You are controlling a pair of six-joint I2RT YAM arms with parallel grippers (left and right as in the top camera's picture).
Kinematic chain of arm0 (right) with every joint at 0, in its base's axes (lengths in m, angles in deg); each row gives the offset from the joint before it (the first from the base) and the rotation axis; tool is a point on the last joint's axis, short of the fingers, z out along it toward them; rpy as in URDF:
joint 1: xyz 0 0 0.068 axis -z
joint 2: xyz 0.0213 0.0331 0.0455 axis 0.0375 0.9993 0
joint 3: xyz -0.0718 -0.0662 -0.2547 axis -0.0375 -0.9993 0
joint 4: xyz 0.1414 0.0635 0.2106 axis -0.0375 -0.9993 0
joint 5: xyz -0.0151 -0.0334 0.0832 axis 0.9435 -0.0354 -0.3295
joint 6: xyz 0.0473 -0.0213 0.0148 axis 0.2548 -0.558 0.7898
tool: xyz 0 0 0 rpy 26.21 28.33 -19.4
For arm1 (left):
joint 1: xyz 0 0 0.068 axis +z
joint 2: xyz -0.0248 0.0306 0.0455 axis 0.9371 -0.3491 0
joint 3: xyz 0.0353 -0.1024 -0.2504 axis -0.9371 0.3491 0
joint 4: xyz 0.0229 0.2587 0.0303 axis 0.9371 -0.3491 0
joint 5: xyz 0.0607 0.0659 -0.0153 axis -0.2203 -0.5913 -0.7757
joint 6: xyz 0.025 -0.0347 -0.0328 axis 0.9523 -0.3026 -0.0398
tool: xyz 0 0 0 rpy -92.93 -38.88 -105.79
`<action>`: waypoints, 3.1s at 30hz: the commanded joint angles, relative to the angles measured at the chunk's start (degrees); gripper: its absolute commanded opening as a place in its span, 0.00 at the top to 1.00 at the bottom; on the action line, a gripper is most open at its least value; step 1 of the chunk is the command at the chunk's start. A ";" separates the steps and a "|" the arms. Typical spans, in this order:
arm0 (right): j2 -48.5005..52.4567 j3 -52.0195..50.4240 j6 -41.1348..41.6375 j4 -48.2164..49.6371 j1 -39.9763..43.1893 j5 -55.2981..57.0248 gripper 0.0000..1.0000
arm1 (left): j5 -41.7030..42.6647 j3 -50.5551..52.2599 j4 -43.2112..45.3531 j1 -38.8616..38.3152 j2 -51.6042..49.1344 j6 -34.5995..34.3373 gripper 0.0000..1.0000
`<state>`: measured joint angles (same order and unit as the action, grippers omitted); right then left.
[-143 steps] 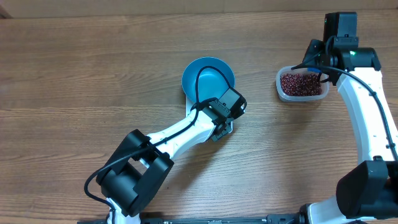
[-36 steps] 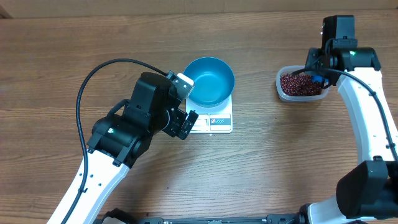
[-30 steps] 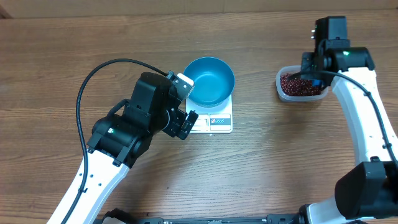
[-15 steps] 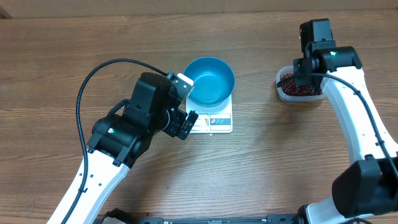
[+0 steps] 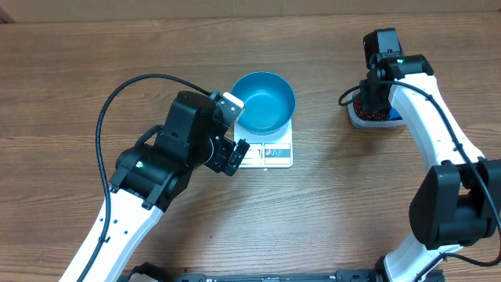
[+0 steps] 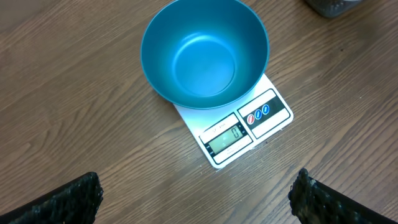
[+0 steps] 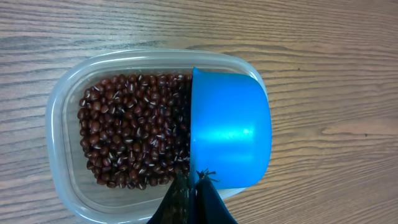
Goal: Scoop item into bowl and weigh 150g on scale
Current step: 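Drag the blue scoop through the beans with the right gripper, then lift the filled blue scoop out of the bean container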
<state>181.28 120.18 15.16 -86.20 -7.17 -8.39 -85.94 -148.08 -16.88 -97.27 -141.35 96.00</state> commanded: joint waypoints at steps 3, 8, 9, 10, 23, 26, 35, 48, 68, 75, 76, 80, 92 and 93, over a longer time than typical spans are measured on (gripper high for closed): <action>0.96 1.09 0.15 -0.20 0.09 -0.39 0.96 | 0.66 -1.29 0.02 0.33 -0.31 0.68 0.01; 0.96 1.09 -0.09 -1.09 0.11 -5.84 0.96 | 0.66 -1.29 0.02 0.33 -0.31 0.68 0.00; 0.96 1.09 -0.11 -1.46 0.11 -6.75 0.96 | 0.66 -1.27 0.02 0.33 -0.31 0.68 0.01; 0.96 1.09 -0.15 -1.88 0.20 -7.39 0.96 | 0.66 -1.29 0.02 0.33 -0.31 0.68 0.00; 0.96 1.09 -1.92 -2.34 2.73 -20.87 0.96 | 0.66 -1.29 0.02 0.33 -0.31 0.68 0.00; 0.96 1.09 -1.97 -2.34 4.31 -24.44 0.96 | 0.66 -1.29 0.02 0.33 -0.31 0.68 0.01; 0.96 1.05 -2.01 -2.23 11.39 -38.23 0.96 | 0.66 -1.29 0.02 0.33 -0.31 0.68 0.01; 1.01 -5.51 -1.49 2.67 15.32 -49.16 0.96 | 0.66 -1.29 0.02 0.33 -0.31 0.68 0.01; 1.01 -7.28 0.39 4.00 24.04 -58.53 0.96 | 0.66 -1.29 0.02 0.33 -0.31 0.68 0.00; 1.01 -7.28 1.57 3.26 28.09 -62.73 0.96 | 0.66 -1.29 0.02 0.33 -0.31 0.68 0.00; 1.01 -7.28 1.79 3.13 28.65 -63.56 0.96 | 0.66 -1.29 0.02 0.33 -0.31 0.68 0.00; 1.01 -7.28 3.28 3.06 30.45 -65.37 0.96 | 0.66 -1.29 0.02 0.33 -0.31 0.68 0.00; 1.01 -7.28 2.69 1.84 36.98 -74.97 0.96 | 0.66 -1.29 0.02 0.33 -0.31 0.68 0.01; 1.01 -7.28 2.51 1.73 37.16 -75.45 0.96 | 0.66 -1.29 0.02 0.33 -0.31 0.68 0.01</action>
<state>182.22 113.14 18.22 -84.21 29.33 -79.53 -85.91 -148.08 -16.90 -97.27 -141.35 96.00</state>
